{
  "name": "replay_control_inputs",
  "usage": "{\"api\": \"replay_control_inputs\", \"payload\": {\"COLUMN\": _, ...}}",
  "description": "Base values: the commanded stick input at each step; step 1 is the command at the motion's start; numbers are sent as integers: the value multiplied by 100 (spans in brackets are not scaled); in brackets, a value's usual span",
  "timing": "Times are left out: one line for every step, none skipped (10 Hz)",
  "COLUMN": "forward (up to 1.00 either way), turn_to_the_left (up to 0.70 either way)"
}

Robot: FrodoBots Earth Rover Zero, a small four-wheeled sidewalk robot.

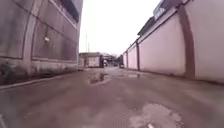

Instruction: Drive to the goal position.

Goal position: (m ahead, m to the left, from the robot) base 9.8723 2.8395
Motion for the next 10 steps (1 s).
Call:
{"api": "replay_control_inputs", "payload": {"forward": 85, "turn_to_the_left": 0}}
{"api": "replay_control_inputs", "payload": {"forward": 85, "turn_to_the_left": 0}}
{"api": "replay_control_inputs", "payload": {"forward": 85, "turn_to_the_left": 0}}
{"api": "replay_control_inputs", "payload": {"forward": 85, "turn_to_the_left": -8}}
{"api": "replay_control_inputs", "payload": {"forward": 85, "turn_to_the_left": -34}}
{"api": "replay_control_inputs", "payload": {"forward": 85, "turn_to_the_left": -34}}
{"api": "replay_control_inputs", "payload": {"forward": 85, "turn_to_the_left": -18}}
{"api": "replay_control_inputs", "payload": {"forward": 85, "turn_to_the_left": 0}}
{"api": "replay_control_inputs", "payload": {"forward": 85, "turn_to_the_left": 0}}
{"api": "replay_control_inputs", "payload": {"forward": 85, "turn_to_the_left": 0}}
